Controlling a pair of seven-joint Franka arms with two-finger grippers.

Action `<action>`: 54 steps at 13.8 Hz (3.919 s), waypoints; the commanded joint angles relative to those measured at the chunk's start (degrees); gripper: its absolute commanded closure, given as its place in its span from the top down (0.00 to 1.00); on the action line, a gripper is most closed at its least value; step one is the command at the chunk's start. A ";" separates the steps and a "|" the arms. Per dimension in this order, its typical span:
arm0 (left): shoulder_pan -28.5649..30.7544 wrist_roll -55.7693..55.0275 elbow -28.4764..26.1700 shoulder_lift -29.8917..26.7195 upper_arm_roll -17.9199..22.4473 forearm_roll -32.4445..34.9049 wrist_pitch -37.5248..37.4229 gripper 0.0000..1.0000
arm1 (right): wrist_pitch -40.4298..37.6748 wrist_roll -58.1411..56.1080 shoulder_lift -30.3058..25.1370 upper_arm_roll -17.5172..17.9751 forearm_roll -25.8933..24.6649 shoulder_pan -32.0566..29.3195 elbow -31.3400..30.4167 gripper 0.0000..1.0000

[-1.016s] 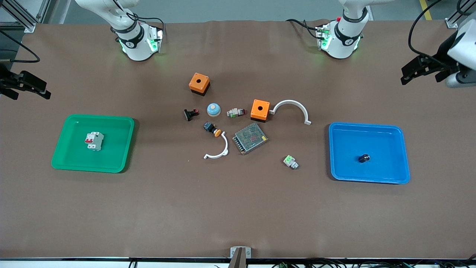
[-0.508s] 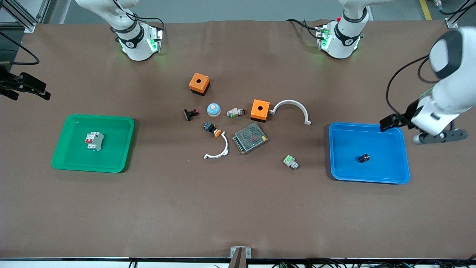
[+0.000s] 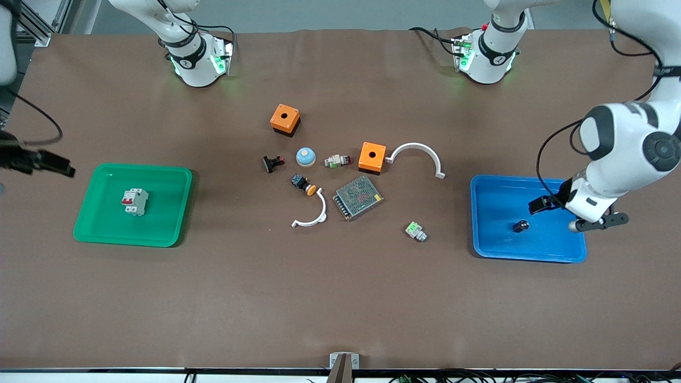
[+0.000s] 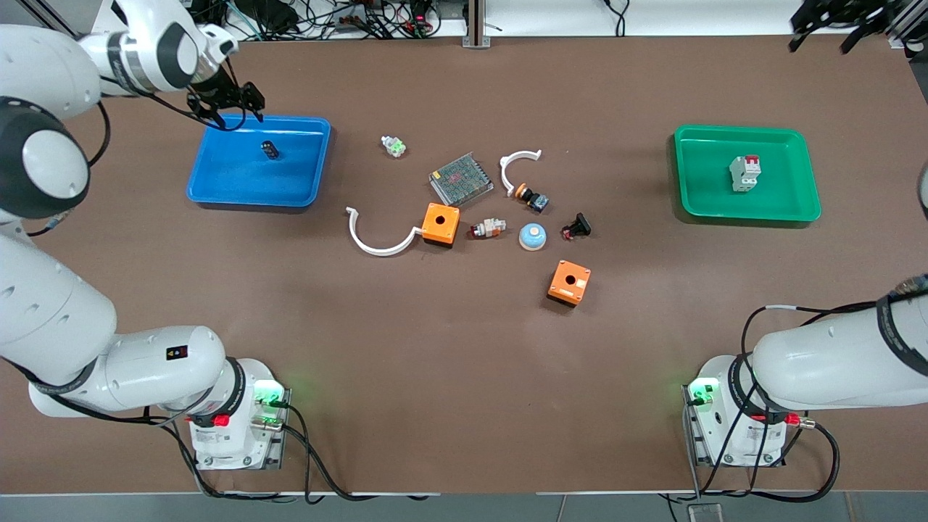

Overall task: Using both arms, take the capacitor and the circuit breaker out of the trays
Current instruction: 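Lower the left gripper to the capacitor while the right gripper reaches the breaker, then close the left gripper on the capacitor while the right gripper grips the breaker, then lift the capacitor and breaker out of the trays toward the table center, then lower the capacitor and breaker onto the table and open both grippers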

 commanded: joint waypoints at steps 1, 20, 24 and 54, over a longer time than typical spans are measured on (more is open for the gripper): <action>0.16 0.06 0.66 5.19 -0.25 0.05 5.49 0.86 | 2.08 -0.08 5.81 0.58 0.73 -3.50 0.90 1.00; -7.55 -17.13 3.38 1.43 -7.10 0.05 -2.31 0.01 | 51.66 -11.13 9.60 0.94 5.57 -5.09 -37.00 0.63; -19.06 -34.79 3.03 3.18 -7.02 1.44 -2.23 0.01 | 50.96 -13.35 9.43 1.02 5.75 -5.19 -35.95 0.02; -10.40 -35.66 34.23 -4.35 -5.96 4.88 -37.55 1.00 | 39.81 43.95 24.19 0.85 8.65 40.44 -10.81 0.91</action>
